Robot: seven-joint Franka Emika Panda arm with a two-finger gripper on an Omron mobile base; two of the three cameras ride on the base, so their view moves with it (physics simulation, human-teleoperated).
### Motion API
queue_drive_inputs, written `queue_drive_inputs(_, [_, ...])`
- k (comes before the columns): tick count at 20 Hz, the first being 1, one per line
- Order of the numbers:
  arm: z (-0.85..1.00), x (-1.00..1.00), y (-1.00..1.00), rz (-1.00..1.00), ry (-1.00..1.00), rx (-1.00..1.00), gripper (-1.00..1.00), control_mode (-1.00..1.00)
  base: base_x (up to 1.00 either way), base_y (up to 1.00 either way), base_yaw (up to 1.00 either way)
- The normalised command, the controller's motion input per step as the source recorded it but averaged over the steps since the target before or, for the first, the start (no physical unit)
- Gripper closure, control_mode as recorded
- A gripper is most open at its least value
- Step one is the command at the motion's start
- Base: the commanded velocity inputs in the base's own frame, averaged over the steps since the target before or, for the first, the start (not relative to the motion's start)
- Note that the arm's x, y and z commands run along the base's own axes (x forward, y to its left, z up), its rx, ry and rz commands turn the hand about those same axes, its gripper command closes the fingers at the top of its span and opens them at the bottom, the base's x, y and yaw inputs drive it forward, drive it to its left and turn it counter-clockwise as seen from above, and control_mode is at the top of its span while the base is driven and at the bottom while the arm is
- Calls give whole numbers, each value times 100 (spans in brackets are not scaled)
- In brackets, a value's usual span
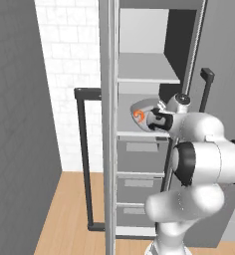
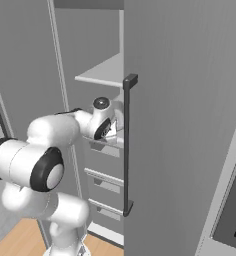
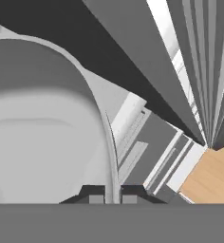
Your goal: Take the meat container that has the shrimp and place it on the second highest rack of the freezer. Then take the vegetable container that has the broccoli and mushroom and place it on the highest rack of the freezer.
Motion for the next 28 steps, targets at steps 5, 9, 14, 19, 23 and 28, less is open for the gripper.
queue_drive_inputs(5, [-12,73,6,-3,-3,0,100,-100,0,0,0])
queue_drive_inputs(9, [-4,76,6,-3,0,0,100,-100,0,0,0])
queue_drive_inputs(14, [-19,58,12,-6,-2,0,100,-100,0,0,0])
queue_drive_inputs(19, [-20,37,16,-7,-6,0,100,-100,0,0,0])
queue_drive_inputs(23, [-20,25,3,-9,-9,0,100,-100,0,0,0])
queue_drive_inputs(28, [-11,37,0,-9,-6,1,-100,-100,0,0,0])
